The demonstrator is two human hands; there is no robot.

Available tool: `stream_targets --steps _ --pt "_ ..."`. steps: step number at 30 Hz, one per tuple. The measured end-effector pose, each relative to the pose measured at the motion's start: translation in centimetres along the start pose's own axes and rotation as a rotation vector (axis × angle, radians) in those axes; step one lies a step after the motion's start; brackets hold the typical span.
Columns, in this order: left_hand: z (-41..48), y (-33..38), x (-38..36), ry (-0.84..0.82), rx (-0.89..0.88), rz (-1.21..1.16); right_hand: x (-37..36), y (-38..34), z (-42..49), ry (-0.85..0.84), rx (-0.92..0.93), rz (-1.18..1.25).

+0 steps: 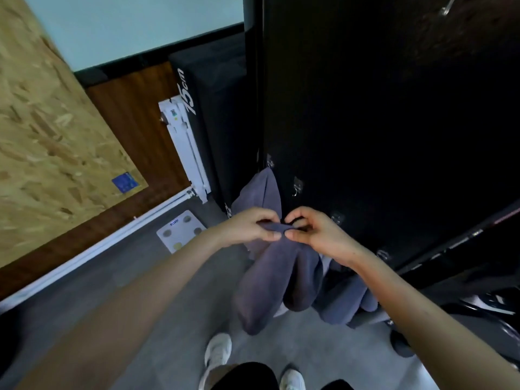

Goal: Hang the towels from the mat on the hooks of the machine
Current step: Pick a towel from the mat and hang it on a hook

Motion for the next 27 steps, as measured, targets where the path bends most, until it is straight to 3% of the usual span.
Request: stream_targets --steps 6,11,15,20,27 --pt "4.4 -3.5 4.4 -0.112 -0.030 -0.218 1.8 2.5 5.3 0.229 0.011 -0.276" --pt "8.1 -7.4 6.9 -0.196 -0.009 -0.403 -0.2 5.4 7.7 0.415 -0.162 0.124" --pt "11.4 -10.9 6.1 -0.227 0.117 -0.600 -1.4 8.2 9.1 0.611 -0.263 0.354" --pt "16.1 -13.5 3.4 -0.155 0.279 -0.687 -0.6 11.9 10.2 0.905 -0.431 0.375" --pt "22.2 -15.3 0.5 -0.116 0.293 -0.712 1.5 17.3 12.1 1.129 -0.549 0.520"
Point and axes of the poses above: each hand's wrist, its own z-axis towards the middle knuckle, its own x-axis out of the back of the hand, y = z × x, the point moved 9 cm from there along z, towards the middle knuckle, and after that the axes turned 1 degree about y, right-handed, at the moved point
